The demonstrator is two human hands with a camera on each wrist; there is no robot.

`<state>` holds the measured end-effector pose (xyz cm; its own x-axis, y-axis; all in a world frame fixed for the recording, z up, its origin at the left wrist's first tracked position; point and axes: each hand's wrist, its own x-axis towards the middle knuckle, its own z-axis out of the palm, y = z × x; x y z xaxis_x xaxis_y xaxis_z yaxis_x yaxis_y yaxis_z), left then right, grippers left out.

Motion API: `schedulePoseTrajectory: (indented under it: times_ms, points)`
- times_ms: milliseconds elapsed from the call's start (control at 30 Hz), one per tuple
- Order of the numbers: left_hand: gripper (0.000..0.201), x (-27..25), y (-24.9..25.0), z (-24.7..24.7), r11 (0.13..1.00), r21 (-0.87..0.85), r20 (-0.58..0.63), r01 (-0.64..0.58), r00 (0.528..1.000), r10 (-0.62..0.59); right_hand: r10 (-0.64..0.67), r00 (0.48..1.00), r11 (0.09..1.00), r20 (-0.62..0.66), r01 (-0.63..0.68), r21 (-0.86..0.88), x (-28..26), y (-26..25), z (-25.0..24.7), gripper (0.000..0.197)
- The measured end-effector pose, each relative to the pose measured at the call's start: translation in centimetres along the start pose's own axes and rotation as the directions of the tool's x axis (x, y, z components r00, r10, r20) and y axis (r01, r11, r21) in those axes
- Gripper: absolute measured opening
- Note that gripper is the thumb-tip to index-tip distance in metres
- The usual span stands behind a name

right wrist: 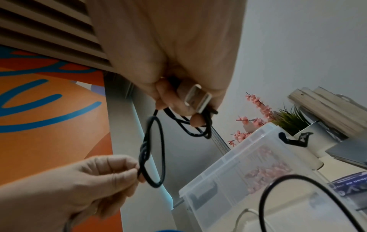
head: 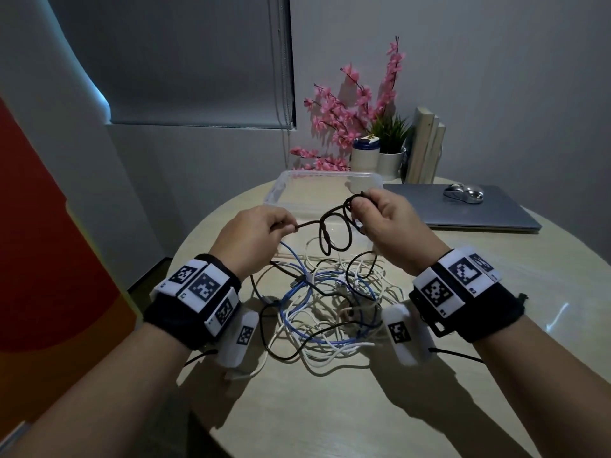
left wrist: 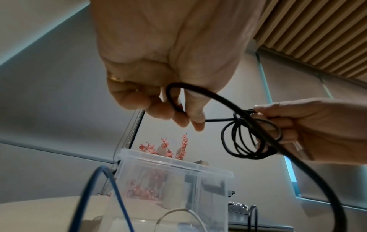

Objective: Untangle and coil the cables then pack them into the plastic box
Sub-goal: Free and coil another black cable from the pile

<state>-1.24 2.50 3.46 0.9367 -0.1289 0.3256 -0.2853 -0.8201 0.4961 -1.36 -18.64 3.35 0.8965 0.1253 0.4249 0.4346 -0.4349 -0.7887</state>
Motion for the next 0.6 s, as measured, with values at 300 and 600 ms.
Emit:
schedulePoseTrajectory:
  times_ms: [300,600]
  points:
    - [0.025,-0.3,-2.1,1.1,0.964,0.248,0.037,0.096,0.993,-0.108,0.083,0.987,0.956,-0.134,-0.041,0.289,0.5,-0.7,-1.1,0.025]
    - [0.035,-0.3,-3.1,1.8,0.876,0.416,0.220,0.243,0.908,-0.356,0.123,0.977,0.906,-0.174,-0.039,0.422,0.6,-0.8,-1.2,0.028]
